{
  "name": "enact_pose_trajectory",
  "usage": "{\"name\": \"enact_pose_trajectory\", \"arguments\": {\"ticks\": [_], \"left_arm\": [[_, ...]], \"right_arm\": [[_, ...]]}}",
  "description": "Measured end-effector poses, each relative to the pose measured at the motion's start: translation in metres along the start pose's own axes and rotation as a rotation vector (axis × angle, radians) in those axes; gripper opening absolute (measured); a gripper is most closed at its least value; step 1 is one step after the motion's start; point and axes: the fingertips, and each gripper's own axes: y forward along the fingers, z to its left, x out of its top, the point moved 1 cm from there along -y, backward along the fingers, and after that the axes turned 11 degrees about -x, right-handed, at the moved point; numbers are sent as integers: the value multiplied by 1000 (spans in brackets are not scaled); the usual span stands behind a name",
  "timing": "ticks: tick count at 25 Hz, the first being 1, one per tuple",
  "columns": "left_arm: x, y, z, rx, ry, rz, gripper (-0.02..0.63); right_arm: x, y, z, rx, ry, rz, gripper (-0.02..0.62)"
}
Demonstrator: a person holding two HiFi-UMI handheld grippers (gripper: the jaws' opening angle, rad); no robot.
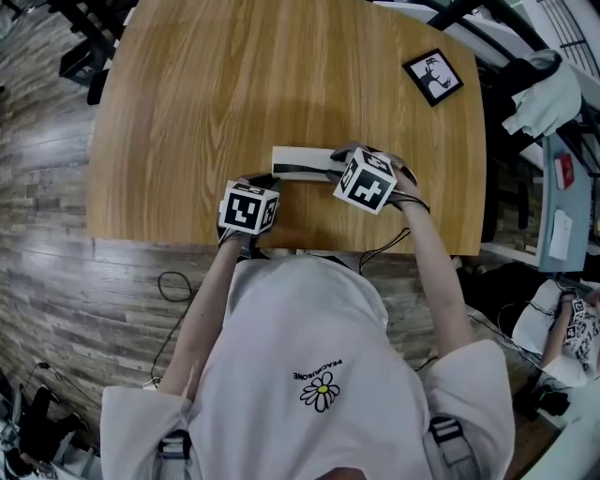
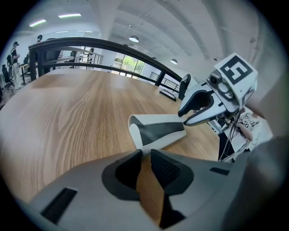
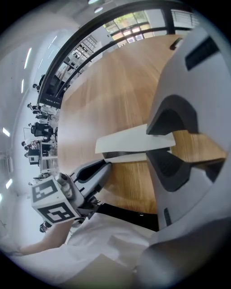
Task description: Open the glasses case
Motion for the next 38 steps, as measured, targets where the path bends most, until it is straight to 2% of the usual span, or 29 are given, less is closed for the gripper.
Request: {"name": "enact_pose_trajectory", "arguments": {"ticks": [3, 5, 10, 18, 23, 26, 29, 33, 35, 38], "left_arm": [[0, 0, 1, 3, 4, -1, 81], [0, 0, 1, 5, 6, -1, 81], [-1, -1, 1, 8, 9, -2, 81], [0, 0, 2, 4, 8, -1, 83], [-1, 0, 1, -9, -1, 0, 89], [5, -9, 2, -4, -20, -28, 87], [30, -26, 4, 15, 8, -94, 89], [83, -58, 3, 56, 82, -235, 88], [117, -77, -5, 61, 108, -333, 87], [169, -108, -24, 55, 164, -477, 87]], "right_arm": [[7, -4, -20, -92, 54, -62, 61], [9, -2, -29, -141, 61, -77, 51], [13, 6, -47, -194, 61, -68, 38], [15, 10, -55, -214, 68, -63, 38], [14, 6, -53, -208, 114, -72, 43], [17, -6, -52, -196, 160, -98, 45], [27, -35, -73, -265, 275, -216, 20], [53, -101, -118, -361, 528, -527, 20], [67, -142, -136, -359, 678, -718, 20], [79, -201, -155, -284, 906, -1011, 21]]}}
